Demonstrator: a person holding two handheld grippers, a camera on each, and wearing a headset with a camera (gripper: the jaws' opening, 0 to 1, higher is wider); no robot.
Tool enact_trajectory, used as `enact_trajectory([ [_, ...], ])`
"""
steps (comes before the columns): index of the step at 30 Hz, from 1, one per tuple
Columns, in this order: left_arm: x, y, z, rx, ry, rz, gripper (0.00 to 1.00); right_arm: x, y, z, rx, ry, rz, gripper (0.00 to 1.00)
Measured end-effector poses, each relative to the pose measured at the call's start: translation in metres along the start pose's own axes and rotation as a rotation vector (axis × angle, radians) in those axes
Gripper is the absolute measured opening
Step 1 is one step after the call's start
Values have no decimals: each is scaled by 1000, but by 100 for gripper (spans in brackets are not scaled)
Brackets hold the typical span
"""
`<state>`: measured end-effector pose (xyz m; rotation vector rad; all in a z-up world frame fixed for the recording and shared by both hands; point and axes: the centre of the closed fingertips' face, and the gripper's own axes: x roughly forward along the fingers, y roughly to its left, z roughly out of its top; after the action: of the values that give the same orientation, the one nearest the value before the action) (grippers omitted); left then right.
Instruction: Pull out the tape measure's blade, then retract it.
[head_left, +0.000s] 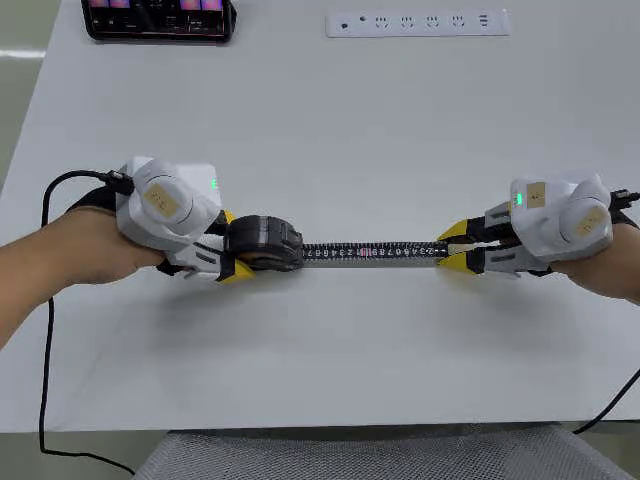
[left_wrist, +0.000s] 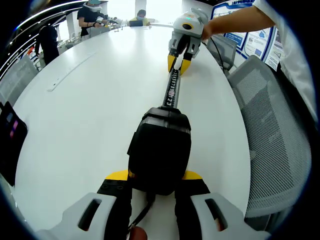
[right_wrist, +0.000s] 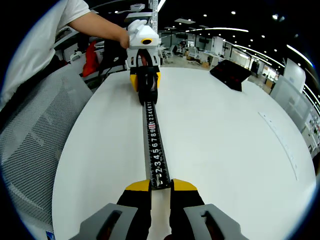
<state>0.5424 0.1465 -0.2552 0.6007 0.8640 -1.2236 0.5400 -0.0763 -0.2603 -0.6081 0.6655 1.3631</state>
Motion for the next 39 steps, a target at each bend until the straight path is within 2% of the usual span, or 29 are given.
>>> enact_trajectory([
  [15, 1, 0, -1, 3, 2, -3, 28, -12, -1, -18, 21, 38, -10, 9],
  [39, 0, -1, 0, 10, 5, -7, 28, -29, -3, -35, 30, 80, -14, 9],
])
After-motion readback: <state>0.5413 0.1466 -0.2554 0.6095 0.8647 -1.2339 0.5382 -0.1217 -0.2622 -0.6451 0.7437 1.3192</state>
